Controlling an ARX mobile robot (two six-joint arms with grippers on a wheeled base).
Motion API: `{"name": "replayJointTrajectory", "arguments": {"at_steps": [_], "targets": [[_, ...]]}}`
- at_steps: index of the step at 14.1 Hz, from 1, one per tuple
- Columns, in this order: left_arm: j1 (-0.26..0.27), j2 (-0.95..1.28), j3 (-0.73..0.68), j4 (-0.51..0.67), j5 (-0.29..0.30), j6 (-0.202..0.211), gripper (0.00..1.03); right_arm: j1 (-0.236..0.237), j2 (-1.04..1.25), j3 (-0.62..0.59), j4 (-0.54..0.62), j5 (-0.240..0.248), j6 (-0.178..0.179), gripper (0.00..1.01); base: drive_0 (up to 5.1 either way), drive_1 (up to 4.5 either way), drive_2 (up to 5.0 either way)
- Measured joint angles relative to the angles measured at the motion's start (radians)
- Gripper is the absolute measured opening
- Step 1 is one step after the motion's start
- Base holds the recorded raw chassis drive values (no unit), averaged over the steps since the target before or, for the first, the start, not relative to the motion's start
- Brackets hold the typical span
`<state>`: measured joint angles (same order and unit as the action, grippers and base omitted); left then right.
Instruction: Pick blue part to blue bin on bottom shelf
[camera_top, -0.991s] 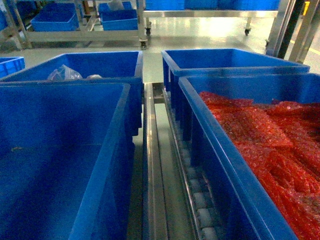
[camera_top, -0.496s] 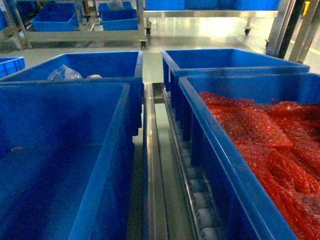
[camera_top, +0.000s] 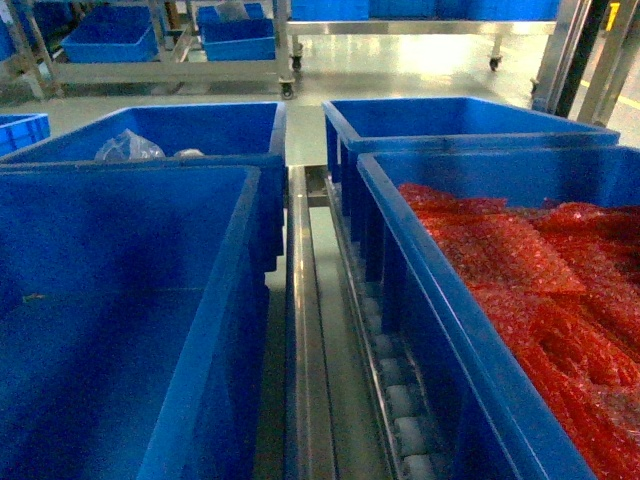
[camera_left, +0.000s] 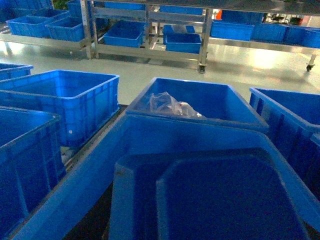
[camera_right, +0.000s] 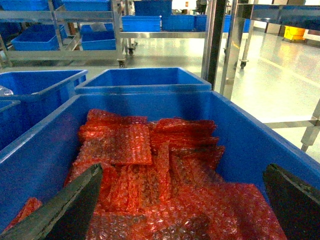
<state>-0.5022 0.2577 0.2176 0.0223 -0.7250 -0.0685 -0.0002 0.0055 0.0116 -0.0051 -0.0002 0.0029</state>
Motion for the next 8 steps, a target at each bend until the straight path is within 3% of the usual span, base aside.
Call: {"name": "replayJointTrajectory", "arguments": {"at_steps": [3,4,5,7,8], "targets": [[-0.005,0.003,0.000,0.000,-0.018,0.007,0.44,0.000,0.000,0.000,0.000,0.000,0.000,0.98,0.0,0.00,0.0],[-0.056,0.038,0.004,0.022,-0.157,0.044,0.44,0.000,0.000,0.000,0.000,0.000,0.000,0.98,0.0,0.00,0.0],[-0.081,0.058,0.011,0.031,-0.226,0.075,0.44,0.000,0.000,0.000,0.000,0.000,0.000,0.98,0.0,0.00,0.0],[-0.102,0.066,0.026,0.056,-0.266,0.101,0.44,0.000,0.000,0.000,0.000,0.000,0.000,0.98,0.0,0.00,0.0],[-0.137,0.081,0.038,0.061,-0.267,0.100,0.44,0.000,0.000,0.000,0.000,0.000,0.000,0.98,0.0,0.00,0.0]]}}
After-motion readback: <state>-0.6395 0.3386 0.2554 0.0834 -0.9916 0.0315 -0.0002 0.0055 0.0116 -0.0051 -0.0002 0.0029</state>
